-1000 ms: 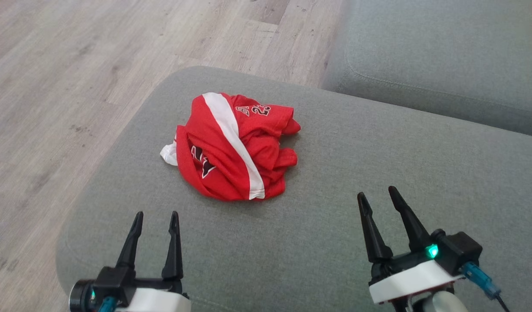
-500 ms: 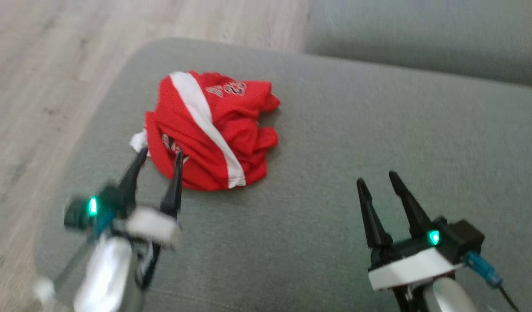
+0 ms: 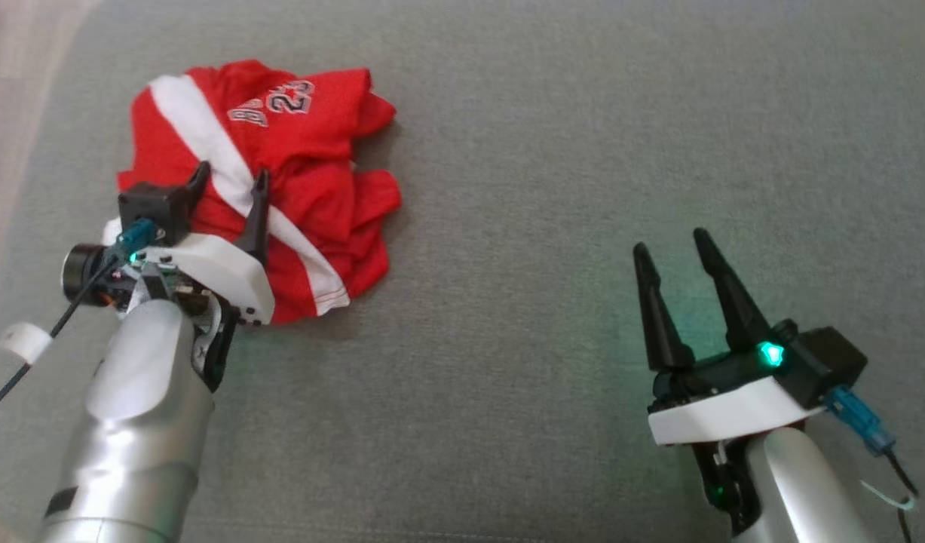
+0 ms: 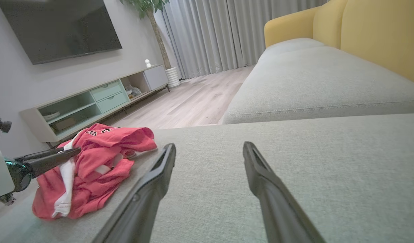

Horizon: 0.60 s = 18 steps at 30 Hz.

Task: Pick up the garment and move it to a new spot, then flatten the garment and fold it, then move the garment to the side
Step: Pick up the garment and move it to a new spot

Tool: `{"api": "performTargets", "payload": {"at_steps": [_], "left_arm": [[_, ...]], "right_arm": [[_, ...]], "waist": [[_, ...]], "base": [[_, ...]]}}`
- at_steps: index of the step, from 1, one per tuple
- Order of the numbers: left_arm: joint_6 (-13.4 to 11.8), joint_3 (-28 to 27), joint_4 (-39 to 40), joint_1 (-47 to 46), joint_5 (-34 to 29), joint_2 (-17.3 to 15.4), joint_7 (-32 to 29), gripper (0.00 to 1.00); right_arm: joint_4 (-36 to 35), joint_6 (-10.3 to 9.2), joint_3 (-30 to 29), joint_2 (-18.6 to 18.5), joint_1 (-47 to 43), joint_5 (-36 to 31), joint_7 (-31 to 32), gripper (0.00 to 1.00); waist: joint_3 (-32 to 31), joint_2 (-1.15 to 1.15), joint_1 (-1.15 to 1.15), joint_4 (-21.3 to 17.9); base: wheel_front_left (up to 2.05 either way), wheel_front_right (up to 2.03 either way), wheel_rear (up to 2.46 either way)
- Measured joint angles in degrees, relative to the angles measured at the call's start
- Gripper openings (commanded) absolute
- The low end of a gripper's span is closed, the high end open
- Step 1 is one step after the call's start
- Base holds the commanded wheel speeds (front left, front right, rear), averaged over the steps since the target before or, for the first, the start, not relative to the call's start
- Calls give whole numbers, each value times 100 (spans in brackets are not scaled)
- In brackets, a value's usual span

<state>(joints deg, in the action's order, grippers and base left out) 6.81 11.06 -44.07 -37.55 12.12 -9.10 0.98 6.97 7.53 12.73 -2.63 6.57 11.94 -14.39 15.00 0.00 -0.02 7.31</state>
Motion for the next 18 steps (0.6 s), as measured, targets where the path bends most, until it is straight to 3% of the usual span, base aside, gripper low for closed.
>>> {"api": "performTargets", "payload": {"at_steps": [2,3,4,11,18], "left_arm": [[-34,-2,-369,-129,0,-5,3,100],[-34,-2,-369,-129,0,-5,3,38],[-33,1,-445,-146,1,-5,35,0],[-30,8,-389,-214,63,64,1068,0],[-13,204,980,-156,315,497,1335,0]], "right_arm": [[-13,0,-40,-2,18,-1,-1,100],[-13,0,-40,-2,18,-1,-1,100],[-12,0,-43,-2,18,-1,-1,100],[26,0,-44,-2,21,1,-1,100],[70,0,-32,-2,-6,131,-2,100]], "waist": [[104,0,0,-103],[104,0,0,-103],[119,0,0,-125],[-63,0,1,-192],[-466,0,3,-368]], "base": [[0,0,0],[0,0,0],[0,0,0],[0,0,0],[0,0,0]]}}
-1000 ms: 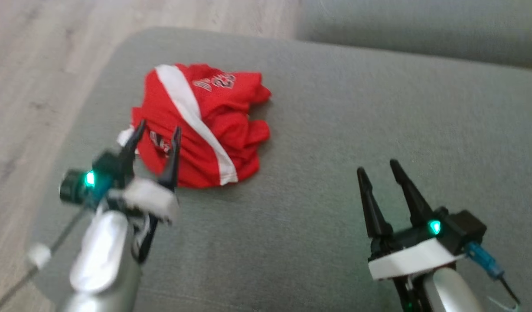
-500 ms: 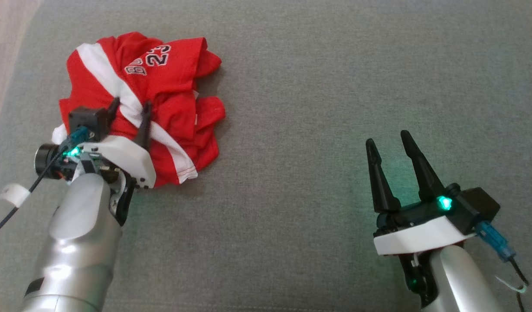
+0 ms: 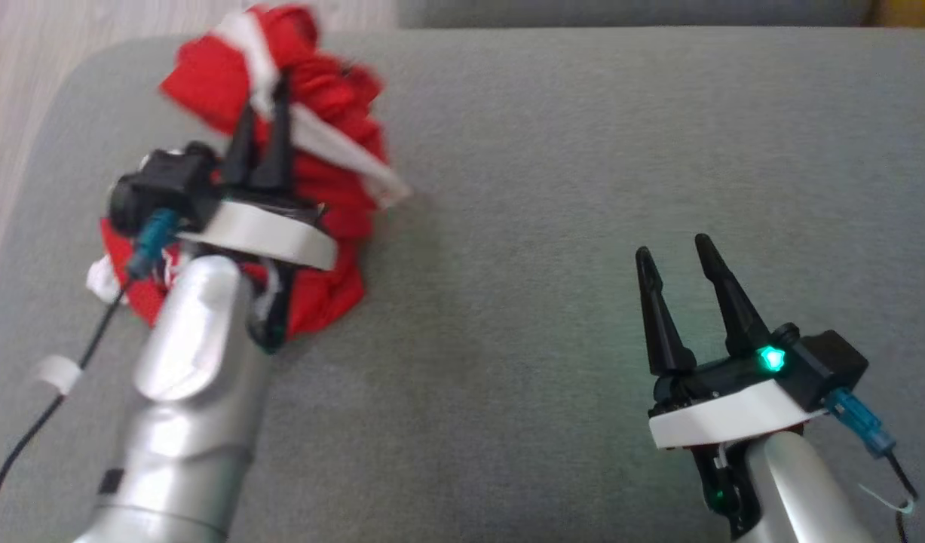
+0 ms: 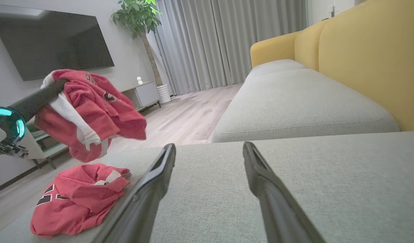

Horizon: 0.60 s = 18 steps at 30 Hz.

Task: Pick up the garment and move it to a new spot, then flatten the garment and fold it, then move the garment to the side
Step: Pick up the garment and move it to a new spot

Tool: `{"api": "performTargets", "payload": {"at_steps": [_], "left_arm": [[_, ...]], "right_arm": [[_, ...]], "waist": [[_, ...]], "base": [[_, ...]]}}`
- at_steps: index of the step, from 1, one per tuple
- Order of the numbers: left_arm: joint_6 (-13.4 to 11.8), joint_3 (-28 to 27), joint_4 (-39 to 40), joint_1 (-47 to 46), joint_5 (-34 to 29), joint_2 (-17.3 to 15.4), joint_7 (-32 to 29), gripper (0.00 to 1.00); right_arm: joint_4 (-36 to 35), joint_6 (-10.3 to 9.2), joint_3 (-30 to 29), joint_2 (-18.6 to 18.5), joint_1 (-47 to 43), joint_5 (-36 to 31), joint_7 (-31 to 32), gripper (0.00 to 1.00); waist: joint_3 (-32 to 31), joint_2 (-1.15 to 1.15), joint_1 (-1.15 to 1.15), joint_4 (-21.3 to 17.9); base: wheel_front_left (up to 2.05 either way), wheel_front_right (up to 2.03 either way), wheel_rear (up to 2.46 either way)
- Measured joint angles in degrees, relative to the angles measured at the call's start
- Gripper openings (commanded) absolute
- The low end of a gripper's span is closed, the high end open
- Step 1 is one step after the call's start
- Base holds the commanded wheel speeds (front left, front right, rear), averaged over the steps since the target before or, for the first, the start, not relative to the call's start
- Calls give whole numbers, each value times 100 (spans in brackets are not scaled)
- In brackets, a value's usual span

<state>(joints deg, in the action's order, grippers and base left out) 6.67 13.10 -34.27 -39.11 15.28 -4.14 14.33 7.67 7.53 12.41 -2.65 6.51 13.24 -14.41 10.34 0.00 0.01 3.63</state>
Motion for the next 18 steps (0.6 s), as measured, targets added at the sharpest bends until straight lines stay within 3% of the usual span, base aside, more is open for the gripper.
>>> {"api": "performTargets", "payload": {"at_steps": [8,18], "left_arm": [[30,970,1111,676,183,183,36,0],[-555,1863,1380,-6,623,175,-20,0]], "right_arm": [[-54,0,87,0,-9,176,-7,100],[-296,0,260,0,173,499,-9,100]], "waist": [[-144,0,0,-620],[128,0,-1,-1797]], "base": [[0,0,0],[0,0,0]]}}
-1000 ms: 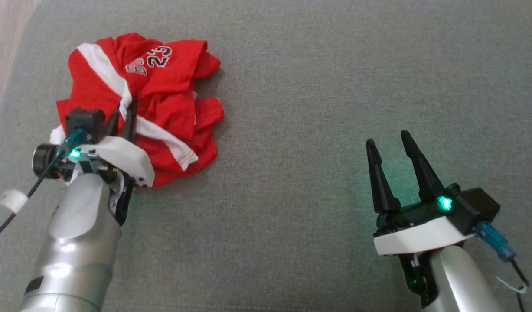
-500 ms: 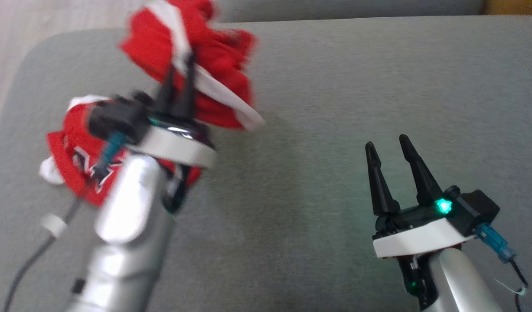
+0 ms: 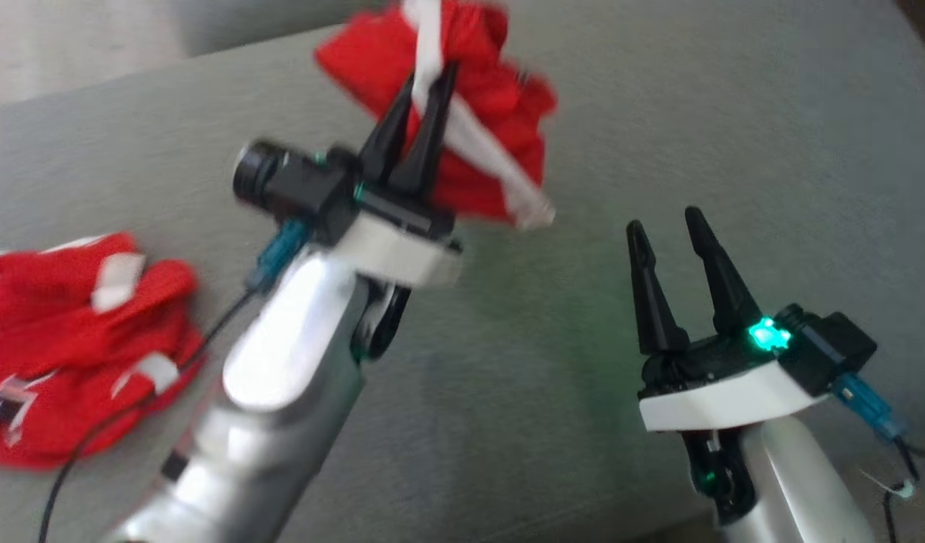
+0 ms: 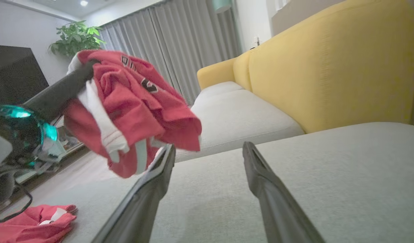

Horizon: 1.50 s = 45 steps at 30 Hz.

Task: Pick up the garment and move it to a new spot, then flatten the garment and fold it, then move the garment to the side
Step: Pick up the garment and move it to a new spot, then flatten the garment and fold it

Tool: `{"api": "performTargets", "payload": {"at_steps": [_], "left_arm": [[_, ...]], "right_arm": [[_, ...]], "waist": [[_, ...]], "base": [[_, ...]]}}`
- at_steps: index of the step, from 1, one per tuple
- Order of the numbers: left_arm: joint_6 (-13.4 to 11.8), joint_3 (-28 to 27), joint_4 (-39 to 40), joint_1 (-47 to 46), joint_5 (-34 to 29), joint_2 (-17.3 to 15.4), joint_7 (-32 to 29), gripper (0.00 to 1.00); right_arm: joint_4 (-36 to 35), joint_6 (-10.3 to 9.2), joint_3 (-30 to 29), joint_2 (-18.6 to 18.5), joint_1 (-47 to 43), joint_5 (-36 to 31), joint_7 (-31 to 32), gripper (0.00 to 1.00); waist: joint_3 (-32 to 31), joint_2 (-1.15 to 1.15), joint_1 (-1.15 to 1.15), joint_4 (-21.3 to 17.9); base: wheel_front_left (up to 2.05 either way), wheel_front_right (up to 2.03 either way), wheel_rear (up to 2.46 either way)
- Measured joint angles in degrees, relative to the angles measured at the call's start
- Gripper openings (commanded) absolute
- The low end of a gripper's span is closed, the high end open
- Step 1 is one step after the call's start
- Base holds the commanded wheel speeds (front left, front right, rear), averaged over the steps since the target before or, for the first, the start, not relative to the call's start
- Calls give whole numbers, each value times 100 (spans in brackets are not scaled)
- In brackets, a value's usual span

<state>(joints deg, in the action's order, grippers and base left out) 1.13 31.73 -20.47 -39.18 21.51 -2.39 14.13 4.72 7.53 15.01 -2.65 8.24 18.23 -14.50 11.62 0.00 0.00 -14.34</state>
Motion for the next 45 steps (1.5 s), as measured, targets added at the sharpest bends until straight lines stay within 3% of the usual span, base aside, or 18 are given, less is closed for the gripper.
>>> {"api": "performTargets", "payload": {"at_steps": [2,3,4,5,10,16,20,24,30,33,39,45], "left_arm": [[-100,165,-5,-312,138,0,7,0],[-120,261,-32,-448,214,3,8,20],[-123,389,-127,-568,267,4,7,20],[-122,545,-268,-661,301,8,-38,100],[-113,1137,-801,-685,478,10,-145,100],[-188,1223,-1100,-633,528,-5,-35,100],[-339,1042,-1055,-609,474,-68,23,100],[-493,653,-580,-272,255,-394,57,100],[-738,116,205,1166,-21,-978,57,100],[-834,-113,566,1961,-99,-1095,57,100],[-882,-436,954,3068,-198,-968,57,100],[-721,-583,1063,3125,-441,-708,57,100]], "right_arm": [[-26,0,11,1,53,57,-14,100],[-37,0,8,0,63,85,-14,100],[-45,0,11,0,62,94,-14,100],[-54,0,9,0,60,94,-14,100],[-111,0,-62,2,62,135,-14,100],[-118,0,-226,2,63,73,-14,100],[-105,0,-324,2,60,10,-14,100],[-33,0,-489,2,50,-99,-14,100],[51,0,-627,1,-48,-237,-14,100],[113,0,-643,3,-234,-270,-14,100],[223,0,-748,4,-524,-305,-14,100],[377,0,-969,8,-521,-420,-14,100]], "waist": [[87,0,0,-238],[132,0,0,-348],[178,0,0,-447],[226,0,0,-540],[481,0,-1,-756],[491,0,-1,-459],[403,0,0,-211],[232,0,0,161],[-88,0,0,723],[-258,0,1,950],[-519,0,2,1330],[-587,0,1,1597]], "base": [[0,0,0],[0,0,0],[0,0,0],[0,0,0],[0,0,0],[0,0,0],[0,0,0],[0,0,0],[0,0,0],[0,0,0],[0,0,0],[0,0,0]]}}
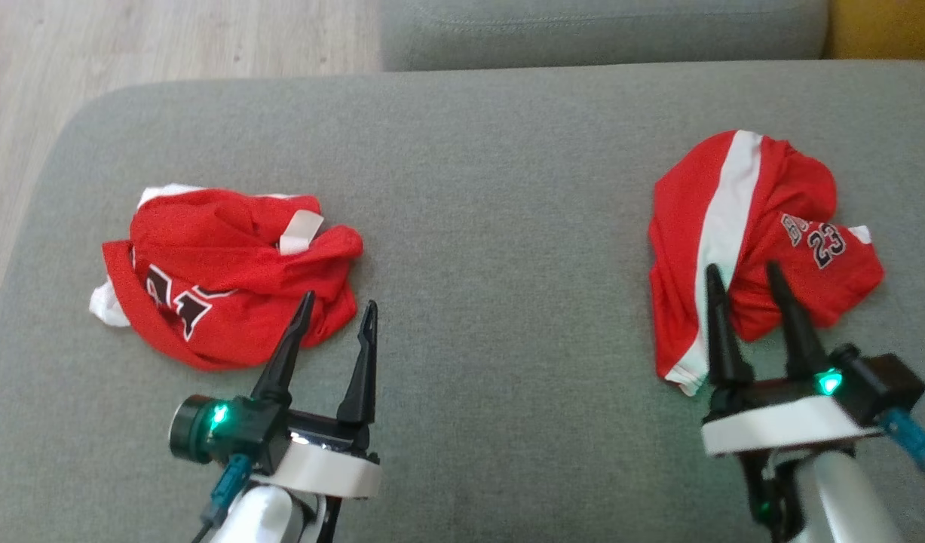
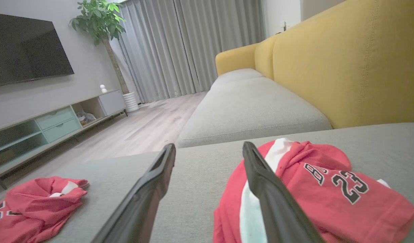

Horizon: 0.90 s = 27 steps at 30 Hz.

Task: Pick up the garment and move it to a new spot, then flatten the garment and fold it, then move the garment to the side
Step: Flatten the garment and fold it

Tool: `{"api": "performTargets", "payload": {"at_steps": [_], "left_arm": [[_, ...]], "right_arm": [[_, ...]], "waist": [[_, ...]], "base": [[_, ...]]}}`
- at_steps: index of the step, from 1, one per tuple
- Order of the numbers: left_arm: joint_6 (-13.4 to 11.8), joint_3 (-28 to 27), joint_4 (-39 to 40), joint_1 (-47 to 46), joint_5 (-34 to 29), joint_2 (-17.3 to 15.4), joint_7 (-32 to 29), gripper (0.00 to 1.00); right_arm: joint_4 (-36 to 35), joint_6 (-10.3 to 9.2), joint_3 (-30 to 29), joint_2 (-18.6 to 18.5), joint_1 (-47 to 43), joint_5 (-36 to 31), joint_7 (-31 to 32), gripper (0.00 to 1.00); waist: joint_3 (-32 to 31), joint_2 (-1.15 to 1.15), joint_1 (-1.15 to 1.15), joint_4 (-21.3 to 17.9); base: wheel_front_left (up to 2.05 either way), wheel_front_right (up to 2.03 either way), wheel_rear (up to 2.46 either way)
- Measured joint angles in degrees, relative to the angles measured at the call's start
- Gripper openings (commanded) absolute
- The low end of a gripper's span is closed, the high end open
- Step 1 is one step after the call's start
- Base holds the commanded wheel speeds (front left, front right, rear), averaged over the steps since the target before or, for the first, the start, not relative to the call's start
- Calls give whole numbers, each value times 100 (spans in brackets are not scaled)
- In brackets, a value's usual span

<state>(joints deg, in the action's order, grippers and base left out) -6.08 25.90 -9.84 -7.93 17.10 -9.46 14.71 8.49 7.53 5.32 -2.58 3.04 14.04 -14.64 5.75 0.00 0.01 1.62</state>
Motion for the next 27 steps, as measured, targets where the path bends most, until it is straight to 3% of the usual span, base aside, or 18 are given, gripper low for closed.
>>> {"api": "performTargets", "payload": {"at_steps": [6,15,24,25,26,27], "left_arm": [[203,-67,-30,-2,-166,142,0,100],[567,-187,-191,-371,-359,452,0,100],[730,-259,-260,-411,-415,595,0,100],[745,-281,-269,-426,-415,616,0,100],[762,-312,-275,-452,-415,631,0,100],[765,-343,-276,-482,-416,633,0,100]], "right_arm": [[1158,0,-801,0,929,-433,88,100],[3754,0,-3009,-9,3612,-1733,1310,100],[4713,0,-4873,-21,4401,-3396,1644,100],[4822,0,-4990,-20,4480,-3445,1640,64],[4892,0,-5048,-20,4542,-3545,1577,0],[4962,0,-5057,-21,4599,-3643,1427,0]], "waist": [[218,0,-1,129],[654,0,-2,542],[935,0,-2,921],[953,0,-2,947],[967,0,-2,970],[973,0,-2,988]], "base": [[0,0,0],[0,0,0],[0,0,0],[0,0,0],[0,0,0],[0,0,0]]}}
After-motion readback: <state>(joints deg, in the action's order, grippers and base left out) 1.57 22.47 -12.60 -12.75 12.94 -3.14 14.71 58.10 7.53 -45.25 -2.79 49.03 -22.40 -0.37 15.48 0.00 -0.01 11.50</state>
